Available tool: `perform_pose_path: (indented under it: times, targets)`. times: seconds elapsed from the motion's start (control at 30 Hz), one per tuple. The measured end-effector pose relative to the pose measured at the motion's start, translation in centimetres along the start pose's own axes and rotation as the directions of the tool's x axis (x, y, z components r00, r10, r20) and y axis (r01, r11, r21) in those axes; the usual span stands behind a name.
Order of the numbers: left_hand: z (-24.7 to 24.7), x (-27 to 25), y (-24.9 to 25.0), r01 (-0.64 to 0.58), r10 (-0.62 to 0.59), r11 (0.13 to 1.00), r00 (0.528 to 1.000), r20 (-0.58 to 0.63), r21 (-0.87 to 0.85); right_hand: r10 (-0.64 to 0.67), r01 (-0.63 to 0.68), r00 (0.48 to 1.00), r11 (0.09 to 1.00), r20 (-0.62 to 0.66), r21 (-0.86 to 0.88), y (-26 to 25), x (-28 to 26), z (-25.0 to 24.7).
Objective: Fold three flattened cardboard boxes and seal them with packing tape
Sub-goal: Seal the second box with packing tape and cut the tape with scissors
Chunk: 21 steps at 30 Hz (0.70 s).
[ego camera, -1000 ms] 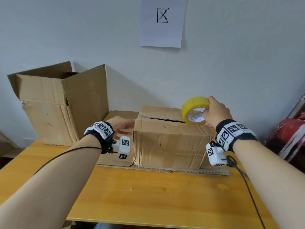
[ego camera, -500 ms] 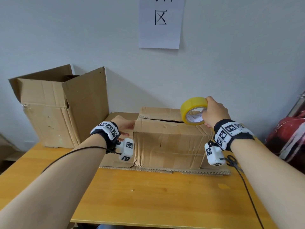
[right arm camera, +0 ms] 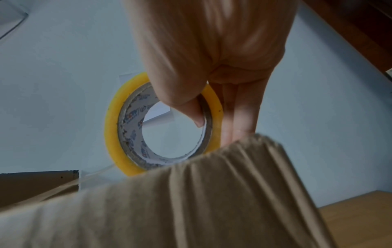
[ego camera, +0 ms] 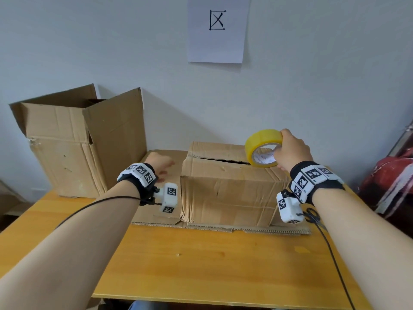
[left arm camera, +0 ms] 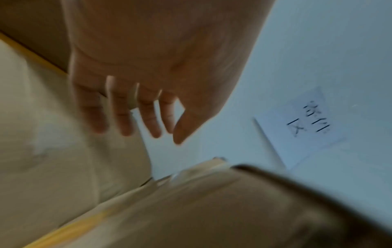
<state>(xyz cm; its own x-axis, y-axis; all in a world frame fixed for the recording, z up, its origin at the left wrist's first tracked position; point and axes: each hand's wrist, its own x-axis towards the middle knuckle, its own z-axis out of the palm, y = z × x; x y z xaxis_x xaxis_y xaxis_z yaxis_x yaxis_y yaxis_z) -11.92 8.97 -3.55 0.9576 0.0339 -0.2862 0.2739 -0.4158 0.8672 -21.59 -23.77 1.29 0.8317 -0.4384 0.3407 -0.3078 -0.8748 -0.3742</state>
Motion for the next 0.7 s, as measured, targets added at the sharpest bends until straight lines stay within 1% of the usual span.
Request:
perform_pose_path:
  times: [0.03,0.07,0.1,0.13,0.2,0.23,0.33,0.43,0.47,0.5,0.53,0.57,0.63,0.7]
  targets:
    - [-0.3,0.0,0.6,-0.018,0.015,0.993,0.999,-0.032,-0.118,0.003,-0.003,1.000,1.000,0.002,0.003,0.0,0.0,0.0]
    - [-0.6,-0.2,1.2,-0.027,0.023,0.980,1.000,-0.020,-0.198,0.005,-0.005,1.000,1.000,0.004,0.004,0.0,0.0,0.0]
    - [-0.7,-0.2,1.6,-0.015,0.024,0.968,0.999,0.034,-0.251,0.004,-0.004,1.000,1.000,0.004,0.003,0.0,0.0,0.0]
    - [-0.7,-0.3,1.9,0.006,0.026,0.962,0.993,0.113,-0.275,0.005,-0.005,1.000,1.000,0.004,0.002,-0.1,0.0,0.0]
    - [-0.5,-1.1,2.3,0.048,0.019,0.973,0.959,0.282,-0.225,0.006,-0.006,1.000,1.000,0.002,0.005,-0.1,0.0,0.0]
    - [-0.3,-1.1,2.3,0.056,0.010,0.981,0.942,0.336,-0.187,0.008,-0.008,1.000,1.000,0.002,0.010,-0.1,-0.1,0.0]
    - [-0.2,-0.9,2.0,0.051,-0.033,0.998,0.906,0.421,-0.033,0.026,-0.027,1.000,0.999,0.013,0.040,-0.2,-0.1,-0.2]
    - [0.0,-1.4,2.2,0.083,-0.112,0.993,0.854,0.508,0.081,0.070,-0.077,0.995,0.991,0.065,0.106,0.1,-0.4,-0.4]
    - [0.2,-2.0,2.4,0.100,-0.135,0.991,0.831,0.540,0.094,0.089,-0.100,0.992,0.986,0.085,0.136,0.2,-0.5,-0.6]
    - [0.4,-2.7,2.5,0.137,-0.153,0.988,0.812,0.563,0.071,0.104,-0.121,0.989,0.978,0.105,0.172,0.4,-0.6,-0.8]
    - [0.7,-3.3,2.6,0.171,-0.155,0.985,0.806,0.572,0.026,0.116,-0.140,0.985,0.969,0.126,0.206,0.4,-0.7,-1.0]
    - [0.9,-3.5,2.6,0.182,-0.144,0.983,0.819,0.556,-0.014,0.121,-0.154,0.982,0.959,0.148,0.238,0.4,-0.8,-1.3]
    - [1.2,-3.5,2.9,0.154,-0.085,0.983,0.871,0.485,-0.104,0.121,-0.181,0.970,0.940,0.212,0.290,0.4,-1.1,-1.9]
    - [1.5,-3.3,3.2,0.073,-0.007,0.980,0.941,0.337,-0.183,0.114,-0.219,0.949,0.910,0.295,0.352,0.4,-1.5,-2.4]
